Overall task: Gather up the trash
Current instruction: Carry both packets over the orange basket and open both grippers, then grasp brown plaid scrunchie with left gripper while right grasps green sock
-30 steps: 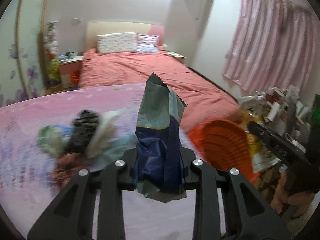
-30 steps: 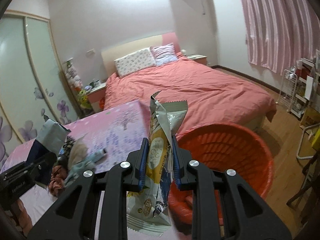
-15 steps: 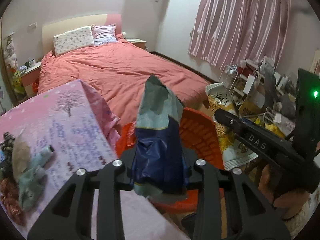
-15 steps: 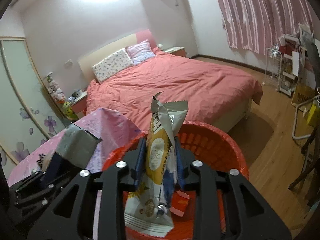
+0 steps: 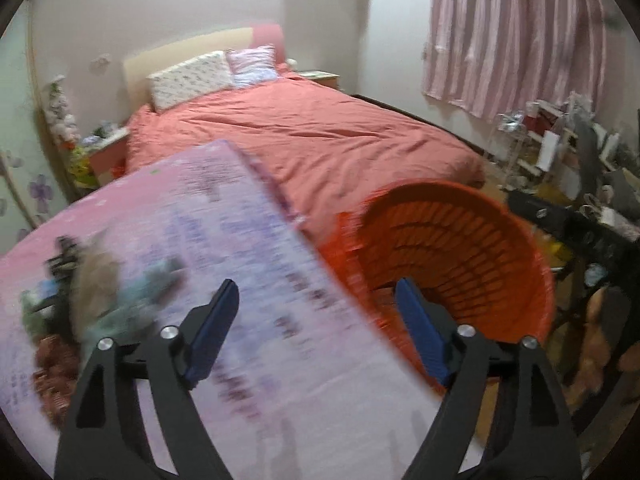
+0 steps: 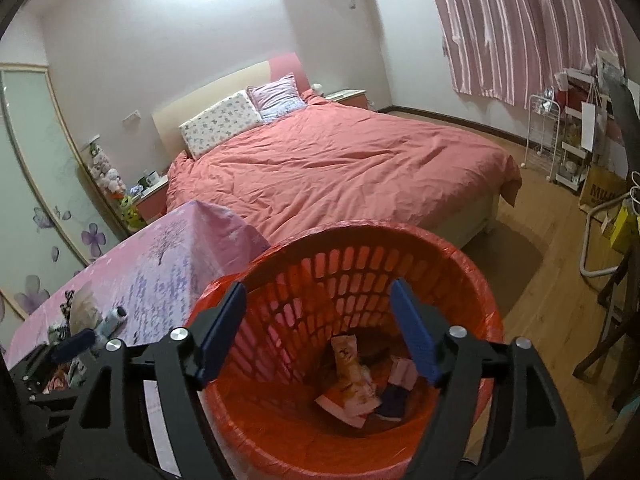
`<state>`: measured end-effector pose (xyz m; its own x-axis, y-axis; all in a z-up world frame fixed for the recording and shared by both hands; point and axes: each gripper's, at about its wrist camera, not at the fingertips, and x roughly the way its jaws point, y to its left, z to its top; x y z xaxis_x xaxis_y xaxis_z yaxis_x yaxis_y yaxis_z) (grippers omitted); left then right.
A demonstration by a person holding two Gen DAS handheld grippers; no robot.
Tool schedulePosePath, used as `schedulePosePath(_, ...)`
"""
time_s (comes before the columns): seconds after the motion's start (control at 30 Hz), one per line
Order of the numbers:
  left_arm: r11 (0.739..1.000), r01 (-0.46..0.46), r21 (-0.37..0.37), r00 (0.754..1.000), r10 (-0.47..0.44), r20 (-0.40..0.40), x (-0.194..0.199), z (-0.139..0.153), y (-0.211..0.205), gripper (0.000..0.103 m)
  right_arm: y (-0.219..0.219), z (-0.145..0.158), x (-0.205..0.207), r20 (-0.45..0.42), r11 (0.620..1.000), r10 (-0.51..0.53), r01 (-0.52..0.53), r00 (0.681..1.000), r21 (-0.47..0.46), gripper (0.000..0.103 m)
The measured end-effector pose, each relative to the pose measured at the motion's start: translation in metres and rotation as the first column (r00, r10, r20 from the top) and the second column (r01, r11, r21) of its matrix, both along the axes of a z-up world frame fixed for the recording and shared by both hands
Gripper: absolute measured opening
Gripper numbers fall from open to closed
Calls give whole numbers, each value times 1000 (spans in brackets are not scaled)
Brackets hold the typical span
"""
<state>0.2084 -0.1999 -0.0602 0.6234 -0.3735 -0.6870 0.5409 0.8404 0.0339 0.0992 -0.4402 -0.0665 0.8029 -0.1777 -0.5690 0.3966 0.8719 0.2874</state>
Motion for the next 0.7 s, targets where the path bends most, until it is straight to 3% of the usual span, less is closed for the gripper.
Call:
schedulePosePath(0.2, 987, -158, 42, 987, 155, 52, -6, -1, 80, 81, 42, -1, 4, -22, 997, 74, -74, 997, -9, 75)
schedulePosePath(0.3, 959, -277, 59, 959, 272, 75, -4, -4, 135, 81, 75, -5, 7, -44, 991, 133, -134, 990, -26, 76)
schedulePosePath(0.4, 924, -378, 53, 926, 377, 28, 6, -12, 181, 81, 106, -9, 13, -72, 979, 196, -199, 978, -46, 76)
schedulePosePath(0.53, 906, -421, 51, 906, 422, -29, 20, -21, 210, 82, 139, -12, 19, -98, 963, 256, -263, 962, -65, 76)
schedulePosePath(0.67, 894, -443, 70, 893, 447, -57, 35, -33, 213, 81, 163, -15, 22, -112, 952, 291, -298, 950, -61, 76)
schedulePosePath(0.7, 891, -448, 69, 890, 452, -65, 39, -35, 215, 78, 167, -15, 24, -117, 950, 298, -306, 947, -59, 76)
